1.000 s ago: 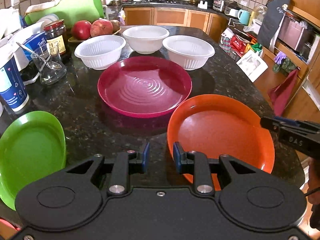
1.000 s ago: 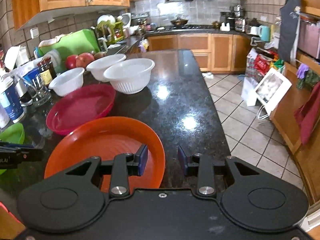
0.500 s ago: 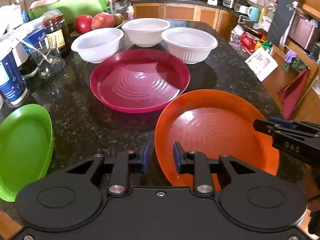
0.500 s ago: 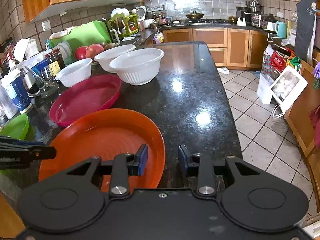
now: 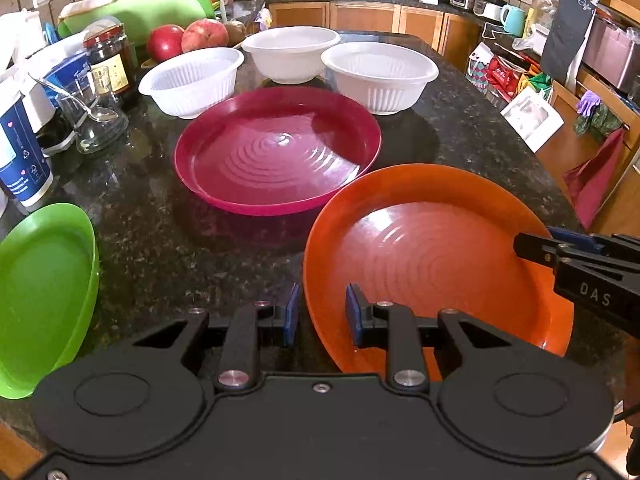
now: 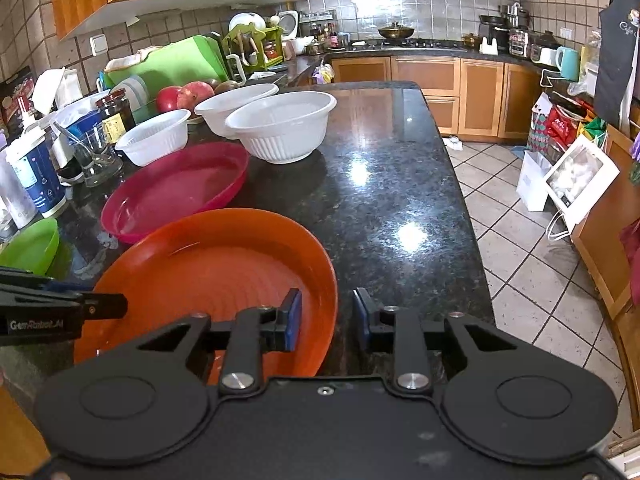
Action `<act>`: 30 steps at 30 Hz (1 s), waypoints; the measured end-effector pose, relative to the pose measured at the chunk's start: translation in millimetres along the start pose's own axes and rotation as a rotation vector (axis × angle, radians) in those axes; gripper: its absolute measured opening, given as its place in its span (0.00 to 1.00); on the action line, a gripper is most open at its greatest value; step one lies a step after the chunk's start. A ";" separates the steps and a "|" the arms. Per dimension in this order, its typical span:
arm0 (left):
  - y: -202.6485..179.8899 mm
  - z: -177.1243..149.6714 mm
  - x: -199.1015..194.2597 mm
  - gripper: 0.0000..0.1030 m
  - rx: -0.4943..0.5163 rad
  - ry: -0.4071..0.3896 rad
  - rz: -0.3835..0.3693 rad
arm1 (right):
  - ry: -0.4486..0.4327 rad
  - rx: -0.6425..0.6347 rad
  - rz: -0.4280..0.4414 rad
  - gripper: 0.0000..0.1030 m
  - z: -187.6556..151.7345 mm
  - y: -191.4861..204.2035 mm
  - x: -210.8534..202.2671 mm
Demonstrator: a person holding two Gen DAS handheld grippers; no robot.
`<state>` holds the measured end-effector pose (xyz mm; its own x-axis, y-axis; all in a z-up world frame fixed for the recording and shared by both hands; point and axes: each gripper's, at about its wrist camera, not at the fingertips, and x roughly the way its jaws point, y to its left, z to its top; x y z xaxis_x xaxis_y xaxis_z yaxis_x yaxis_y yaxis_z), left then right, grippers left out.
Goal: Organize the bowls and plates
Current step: 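Move the left tool to the orange plate rim and grasp it, then lift the orange plate with the left tool toward the green plate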
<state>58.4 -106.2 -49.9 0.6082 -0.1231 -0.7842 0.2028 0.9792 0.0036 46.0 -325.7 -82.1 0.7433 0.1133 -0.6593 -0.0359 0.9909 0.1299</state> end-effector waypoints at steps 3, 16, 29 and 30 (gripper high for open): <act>-0.7 0.4 -0.2 0.29 0.001 0.000 -0.013 | -0.003 -0.005 -0.003 0.21 -0.8 3.1 -0.3; 6.3 1.7 -12.8 0.28 -0.001 -0.037 -0.025 | -0.034 0.001 -0.023 0.22 -2.6 10.4 -15.4; 31.5 -0.9 -28.3 0.28 -0.028 -0.064 -0.026 | -0.053 -0.013 -0.016 0.22 -1.2 36.0 -27.7; 34.9 -1.6 -30.2 0.28 -0.032 -0.066 -0.024 | -0.056 -0.016 -0.013 0.22 -0.9 39.6 -28.6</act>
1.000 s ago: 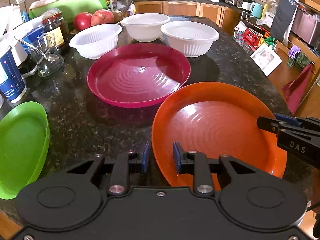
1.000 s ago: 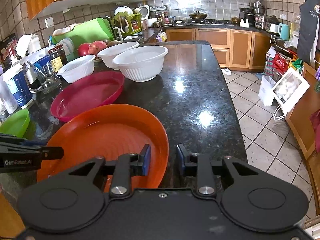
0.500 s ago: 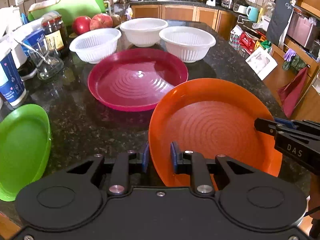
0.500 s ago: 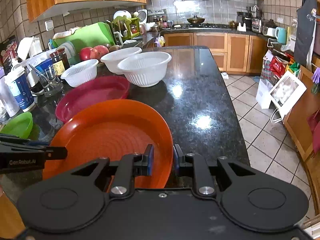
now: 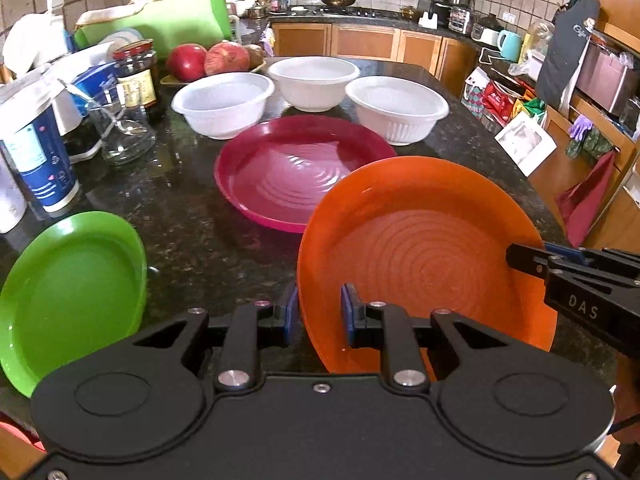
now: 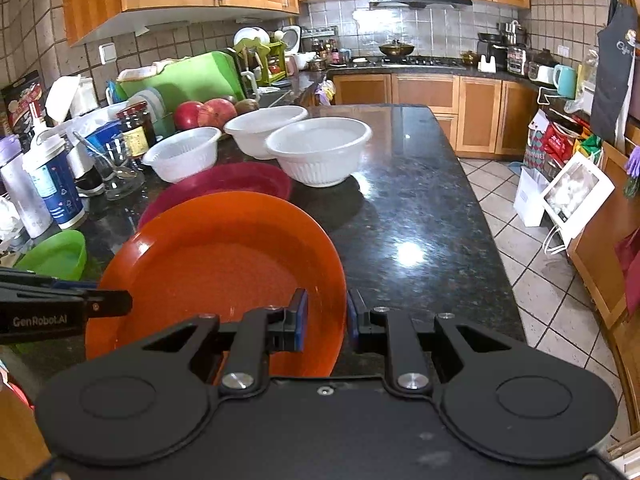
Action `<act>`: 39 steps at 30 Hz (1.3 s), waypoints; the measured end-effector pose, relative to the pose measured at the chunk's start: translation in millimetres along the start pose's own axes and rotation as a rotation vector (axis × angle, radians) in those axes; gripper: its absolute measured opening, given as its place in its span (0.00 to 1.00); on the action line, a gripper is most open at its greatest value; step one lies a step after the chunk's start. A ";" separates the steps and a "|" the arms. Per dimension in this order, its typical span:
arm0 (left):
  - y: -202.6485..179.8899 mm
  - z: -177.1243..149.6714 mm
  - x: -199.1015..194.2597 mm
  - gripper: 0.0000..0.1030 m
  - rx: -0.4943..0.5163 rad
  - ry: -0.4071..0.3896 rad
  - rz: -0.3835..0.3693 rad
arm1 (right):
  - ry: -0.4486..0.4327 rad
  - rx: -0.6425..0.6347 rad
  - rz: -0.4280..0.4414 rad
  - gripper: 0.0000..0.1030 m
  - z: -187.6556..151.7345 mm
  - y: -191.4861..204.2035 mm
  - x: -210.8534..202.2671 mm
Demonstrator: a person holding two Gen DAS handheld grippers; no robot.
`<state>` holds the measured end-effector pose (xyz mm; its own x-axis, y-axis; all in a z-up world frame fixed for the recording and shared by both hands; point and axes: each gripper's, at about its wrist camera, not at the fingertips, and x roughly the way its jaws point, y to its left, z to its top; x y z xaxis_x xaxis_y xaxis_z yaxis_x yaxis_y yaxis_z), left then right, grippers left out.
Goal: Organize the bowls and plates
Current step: 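Lift the orange plate with the left tool toward the green plate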
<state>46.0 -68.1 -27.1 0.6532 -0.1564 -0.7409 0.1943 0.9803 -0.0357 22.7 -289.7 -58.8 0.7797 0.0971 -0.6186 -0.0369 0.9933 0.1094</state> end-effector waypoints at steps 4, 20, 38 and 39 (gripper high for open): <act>15.5 -1.5 -10.3 0.28 -0.018 -0.011 0.015 | -0.010 -0.013 0.021 0.22 3.0 13.9 -3.1; 117.3 -14.1 -49.2 0.28 -0.099 -0.035 0.149 | -0.039 -0.087 0.173 0.22 20.5 128.3 6.2; 224.1 -22.1 -38.4 0.28 -0.069 0.021 0.150 | 0.025 -0.097 0.178 0.22 15.1 241.3 52.5; 227.0 -22.1 -36.8 0.28 -0.064 0.025 0.142 | 0.028 -0.093 0.170 0.22 13.9 242.8 53.5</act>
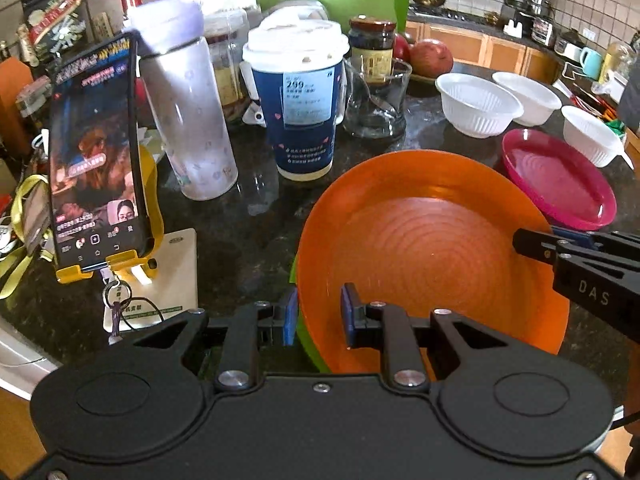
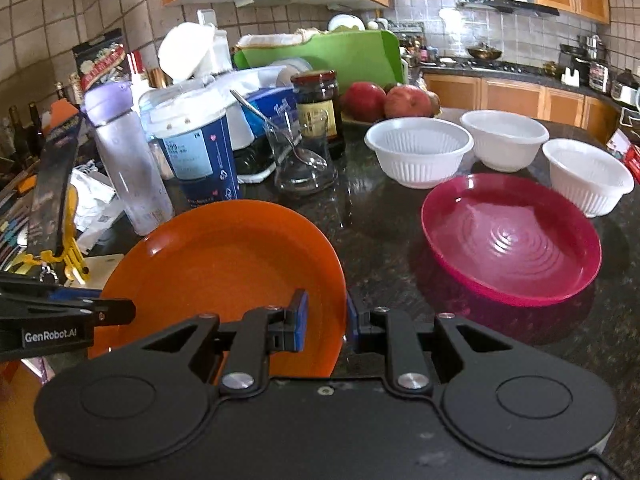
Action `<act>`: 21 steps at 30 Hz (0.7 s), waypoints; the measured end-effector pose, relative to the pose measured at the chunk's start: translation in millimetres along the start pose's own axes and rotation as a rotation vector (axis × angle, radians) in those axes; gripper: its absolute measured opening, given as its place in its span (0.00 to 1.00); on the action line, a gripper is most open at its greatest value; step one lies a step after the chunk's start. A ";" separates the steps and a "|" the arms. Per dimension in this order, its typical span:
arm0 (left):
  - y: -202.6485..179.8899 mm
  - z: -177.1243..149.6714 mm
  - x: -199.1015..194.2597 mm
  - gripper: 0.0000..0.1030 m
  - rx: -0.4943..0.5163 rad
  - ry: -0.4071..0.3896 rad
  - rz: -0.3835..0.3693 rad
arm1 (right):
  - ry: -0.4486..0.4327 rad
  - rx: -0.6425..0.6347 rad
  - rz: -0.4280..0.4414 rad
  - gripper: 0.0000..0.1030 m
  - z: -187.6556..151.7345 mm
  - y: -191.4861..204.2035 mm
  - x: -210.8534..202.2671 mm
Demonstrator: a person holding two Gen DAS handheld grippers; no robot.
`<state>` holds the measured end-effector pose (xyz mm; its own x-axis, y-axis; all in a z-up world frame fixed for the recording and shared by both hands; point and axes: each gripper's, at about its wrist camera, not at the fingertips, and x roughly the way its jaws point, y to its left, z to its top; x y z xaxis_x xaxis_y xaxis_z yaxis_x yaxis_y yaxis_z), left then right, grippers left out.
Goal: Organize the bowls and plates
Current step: 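Lift the orange plate with the left tool toward the green plate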
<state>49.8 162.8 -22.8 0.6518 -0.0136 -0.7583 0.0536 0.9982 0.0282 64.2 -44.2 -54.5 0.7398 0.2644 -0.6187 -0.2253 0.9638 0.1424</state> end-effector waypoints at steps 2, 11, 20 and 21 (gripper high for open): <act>4.3 0.3 3.5 0.28 0.012 0.002 -0.013 | 0.008 0.009 -0.016 0.22 -1.1 4.1 3.6; 14.5 3.4 15.3 0.29 0.045 0.007 -0.063 | 0.004 0.024 -0.072 0.26 -2.4 13.5 6.0; 20.2 2.5 13.6 0.29 0.045 -0.012 -0.089 | -0.013 0.018 -0.070 0.26 -1.0 20.1 5.2; 20.6 2.4 12.7 0.29 0.047 -0.015 -0.091 | -0.015 0.017 -0.071 0.26 -0.5 20.1 4.8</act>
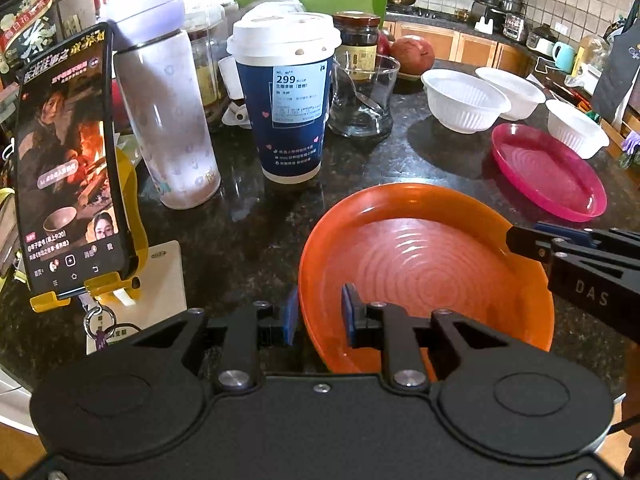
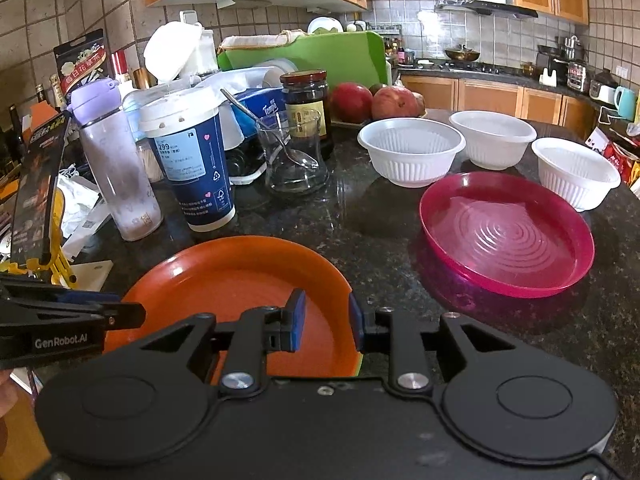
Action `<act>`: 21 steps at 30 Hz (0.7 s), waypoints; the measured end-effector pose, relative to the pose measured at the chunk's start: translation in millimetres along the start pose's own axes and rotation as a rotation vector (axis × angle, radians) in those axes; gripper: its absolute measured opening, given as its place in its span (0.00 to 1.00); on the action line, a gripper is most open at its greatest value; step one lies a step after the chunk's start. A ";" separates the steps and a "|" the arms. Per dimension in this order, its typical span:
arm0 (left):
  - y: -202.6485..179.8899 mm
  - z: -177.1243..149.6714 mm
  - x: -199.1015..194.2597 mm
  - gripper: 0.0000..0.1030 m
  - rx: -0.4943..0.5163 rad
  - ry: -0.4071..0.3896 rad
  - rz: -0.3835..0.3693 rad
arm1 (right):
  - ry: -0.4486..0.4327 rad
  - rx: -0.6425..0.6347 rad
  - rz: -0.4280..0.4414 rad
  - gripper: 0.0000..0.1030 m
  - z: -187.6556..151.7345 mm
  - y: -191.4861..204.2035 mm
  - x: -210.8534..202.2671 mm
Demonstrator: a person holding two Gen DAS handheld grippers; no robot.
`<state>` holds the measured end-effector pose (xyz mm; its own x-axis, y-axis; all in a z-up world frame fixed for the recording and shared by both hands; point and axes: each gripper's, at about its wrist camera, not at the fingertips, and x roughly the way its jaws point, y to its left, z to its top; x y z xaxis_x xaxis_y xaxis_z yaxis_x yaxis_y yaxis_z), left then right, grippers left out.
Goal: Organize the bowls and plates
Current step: 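Lift the orange plate with the left tool toward the green plate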
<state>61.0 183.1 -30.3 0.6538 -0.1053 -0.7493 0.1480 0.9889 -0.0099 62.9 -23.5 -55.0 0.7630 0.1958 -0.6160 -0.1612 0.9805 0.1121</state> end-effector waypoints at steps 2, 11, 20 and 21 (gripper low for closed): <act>0.0 0.2 -1.7 0.29 0.002 -0.006 -0.003 | -0.004 0.000 0.001 0.26 0.4 0.8 -0.4; -5.7 0.9 -7.1 0.29 0.006 -0.018 -0.012 | -0.017 0.005 0.012 0.26 -0.7 -0.3 -4.2; -19.7 4.4 -11.0 0.29 0.023 -0.039 -0.024 | -0.050 0.029 0.006 0.26 -2.7 -13.1 -15.2; -22.7 5.7 -11.3 0.29 0.025 -0.043 -0.025 | -0.055 0.033 0.002 0.26 -2.7 -16.5 -16.7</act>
<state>54.5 161.2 -17.8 0.6806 -0.1344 -0.7202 0.1823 0.9832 -0.0112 51.1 -43.1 -48.7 0.7961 0.1971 -0.5722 -0.1424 0.9799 0.1394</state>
